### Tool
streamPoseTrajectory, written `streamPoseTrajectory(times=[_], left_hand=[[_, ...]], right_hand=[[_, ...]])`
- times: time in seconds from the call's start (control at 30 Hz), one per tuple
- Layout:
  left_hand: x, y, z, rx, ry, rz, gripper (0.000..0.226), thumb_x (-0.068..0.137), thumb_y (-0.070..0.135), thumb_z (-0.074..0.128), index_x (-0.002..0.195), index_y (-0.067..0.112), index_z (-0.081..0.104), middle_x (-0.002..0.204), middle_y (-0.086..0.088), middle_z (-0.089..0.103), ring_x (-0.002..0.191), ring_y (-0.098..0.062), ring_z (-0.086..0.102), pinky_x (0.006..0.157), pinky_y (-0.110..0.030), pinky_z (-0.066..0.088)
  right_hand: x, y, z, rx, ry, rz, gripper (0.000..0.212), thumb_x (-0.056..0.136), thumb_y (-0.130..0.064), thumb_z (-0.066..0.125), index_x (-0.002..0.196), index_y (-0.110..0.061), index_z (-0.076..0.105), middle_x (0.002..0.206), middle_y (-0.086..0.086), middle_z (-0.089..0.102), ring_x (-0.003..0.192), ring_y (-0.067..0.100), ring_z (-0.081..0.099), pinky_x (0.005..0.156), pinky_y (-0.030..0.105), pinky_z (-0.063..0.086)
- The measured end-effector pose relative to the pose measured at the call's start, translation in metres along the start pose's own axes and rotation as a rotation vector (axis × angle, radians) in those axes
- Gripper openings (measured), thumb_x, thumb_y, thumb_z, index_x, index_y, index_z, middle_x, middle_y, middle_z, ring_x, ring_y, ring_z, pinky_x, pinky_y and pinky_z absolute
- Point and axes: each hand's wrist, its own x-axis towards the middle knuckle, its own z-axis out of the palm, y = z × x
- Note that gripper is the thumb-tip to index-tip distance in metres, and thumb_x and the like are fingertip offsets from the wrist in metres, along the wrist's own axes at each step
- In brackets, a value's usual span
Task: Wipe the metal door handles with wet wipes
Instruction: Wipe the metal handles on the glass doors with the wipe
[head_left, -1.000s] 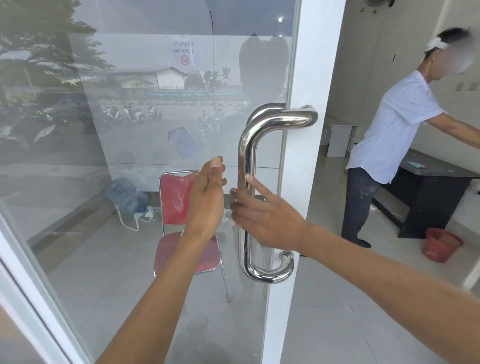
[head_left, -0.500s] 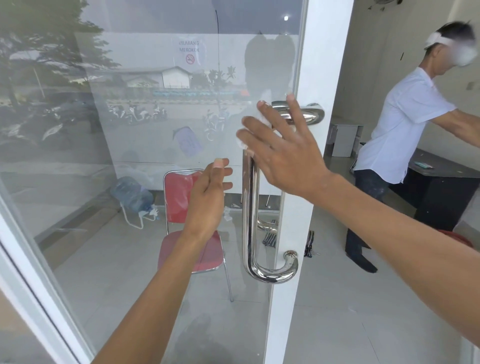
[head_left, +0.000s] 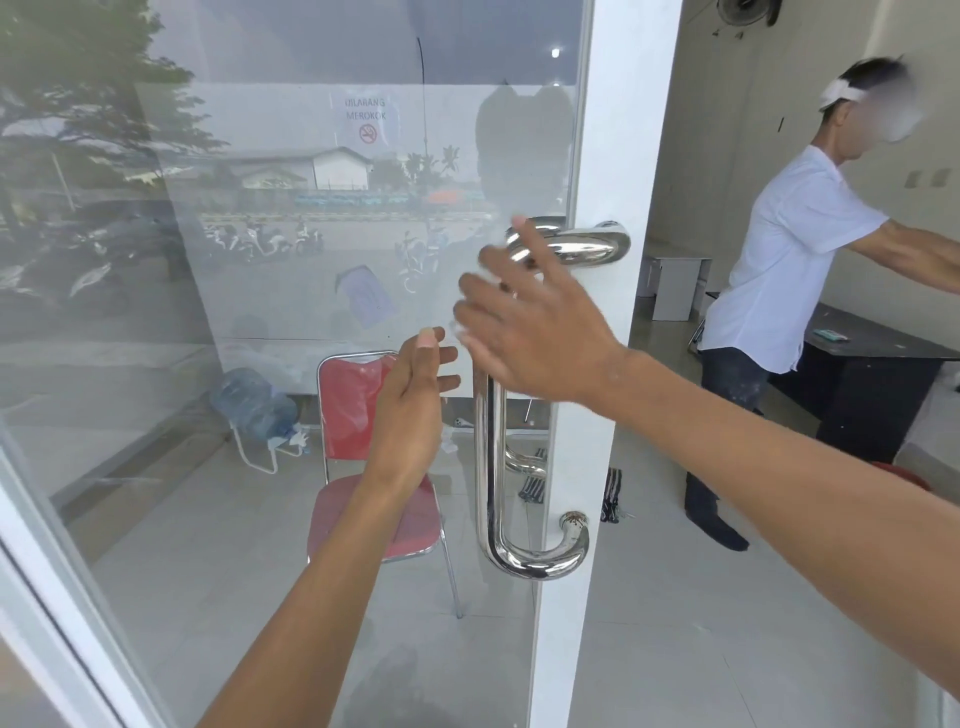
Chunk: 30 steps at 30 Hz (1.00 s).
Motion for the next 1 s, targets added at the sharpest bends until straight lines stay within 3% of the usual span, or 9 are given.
streamPoseTrajectory(times=[0.07, 0.13, 0.33, 0.43, 0.5, 0.63, 0.83, 0.93, 1.0], left_hand=[[0.001, 0.000, -0.003, -0.021, 0.009, -0.017, 0.040, 0.103, 0.048, 0.032, 0.128, 0.029, 0.056, 0.112, 0.009, 0.067, 0.096, -0.010, 0.068, 0.094, -0.033, 0.050], [0.000, -0.001, -0.005, -0.040, 0.009, -0.038, 0.040, 0.103, 0.048, 0.032, 0.130, 0.028, 0.054, 0.113, 0.008, 0.067, 0.098, -0.012, 0.067, 0.090, -0.030, 0.051], [-0.006, -0.012, -0.007, -0.016, 0.015, -0.080, 0.042, 0.100, 0.055, 0.034, 0.126, 0.030, 0.056, 0.110, 0.012, 0.068, 0.092, -0.010, 0.069, 0.097, -0.042, 0.049], [-0.010, -0.015, -0.004, -0.002, -0.002, -0.092, 0.040, 0.100, 0.053, 0.033, 0.123, 0.031, 0.057, 0.110, 0.010, 0.069, 0.090, -0.007, 0.069, 0.096, -0.041, 0.050], [-0.014, -0.016, -0.003, -0.004, -0.002, -0.083, 0.038, 0.102, 0.050, 0.033, 0.120, 0.029, 0.058, 0.107, 0.008, 0.070, 0.084, -0.003, 0.070, 0.091, -0.036, 0.051], [-0.020, -0.024, -0.007, 0.014, 0.002, -0.104, 0.039, 0.102, 0.049, 0.034, 0.126, 0.029, 0.058, 0.109, 0.008, 0.071, 0.093, -0.008, 0.070, 0.091, -0.034, 0.053], [-0.028, -0.034, -0.022, 0.008, 0.035, -0.192, 0.046, 0.102, 0.050, 0.034, 0.130, 0.021, 0.057, 0.114, 0.001, 0.070, 0.100, -0.021, 0.070, 0.096, -0.046, 0.052], [-0.033, -0.037, -0.027, 0.033, 0.017, -0.209, 0.044, 0.104, 0.043, 0.031, 0.127, 0.019, 0.060, 0.116, 0.001, 0.070, 0.103, -0.022, 0.069, 0.095, -0.040, 0.052], [-0.035, -0.039, -0.027, 0.049, -0.006, -0.217, 0.044, 0.104, 0.043, 0.030, 0.126, 0.019, 0.061, 0.117, 0.001, 0.069, 0.105, -0.020, 0.067, 0.093, -0.035, 0.050]], right_hand=[[0.015, 0.009, -0.003, -0.018, 0.020, 0.104, 0.037, 0.097, -0.034, 0.042, 0.087, -0.010, 0.068, 0.086, 0.008, 0.064, 0.089, 0.035, 0.059, 0.113, 0.057, 0.032], [0.021, 0.009, -0.005, -0.025, -0.015, 0.142, 0.037, 0.095, -0.034, 0.044, 0.082, -0.009, 0.069, 0.081, 0.008, 0.064, 0.080, 0.034, 0.058, 0.107, 0.054, 0.040], [0.018, -0.002, -0.014, -0.062, -0.188, 0.099, 0.038, 0.095, -0.038, 0.041, 0.088, -0.010, 0.067, 0.093, 0.008, 0.063, 0.094, 0.038, 0.056, 0.106, 0.057, 0.038], [0.011, -0.011, -0.019, -0.091, -0.259, 0.005, 0.041, 0.097, -0.035, 0.037, 0.090, -0.007, 0.066, 0.089, 0.008, 0.060, 0.107, 0.040, 0.053, 0.113, 0.066, 0.024], [0.000, -0.028, -0.018, -0.107, -0.295, -0.139, 0.044, 0.099, -0.032, 0.034, 0.087, -0.006, 0.067, 0.081, 0.008, 0.059, 0.103, 0.037, 0.052, 0.116, 0.066, 0.017], [-0.029, -0.074, -0.006, -0.113, -0.476, -0.363, 0.038, 0.096, -0.030, 0.044, 0.083, -0.014, 0.076, 0.075, 0.006, 0.065, 0.091, 0.031, 0.049, 0.116, 0.056, 0.021], [-0.040, -0.111, -0.004, -0.157, -0.713, -0.521, 0.032, 0.097, -0.024, 0.040, 0.083, -0.024, 0.068, 0.073, -0.002, 0.062, 0.078, 0.026, 0.040, 0.087, 0.041, 0.029], [-0.049, -0.123, -0.004, -0.132, -0.762, -0.533, 0.025, 0.098, -0.026, 0.045, 0.089, -0.024, 0.068, 0.082, -0.002, 0.064, 0.084, 0.026, 0.046, 0.094, 0.040, 0.031], [-0.064, -0.130, 0.003, -0.095, -0.702, -0.520, 0.020, 0.095, -0.026, 0.053, 0.097, -0.021, 0.072, 0.092, -0.001, 0.070, 0.094, 0.027, 0.054, 0.104, 0.043, 0.031]])
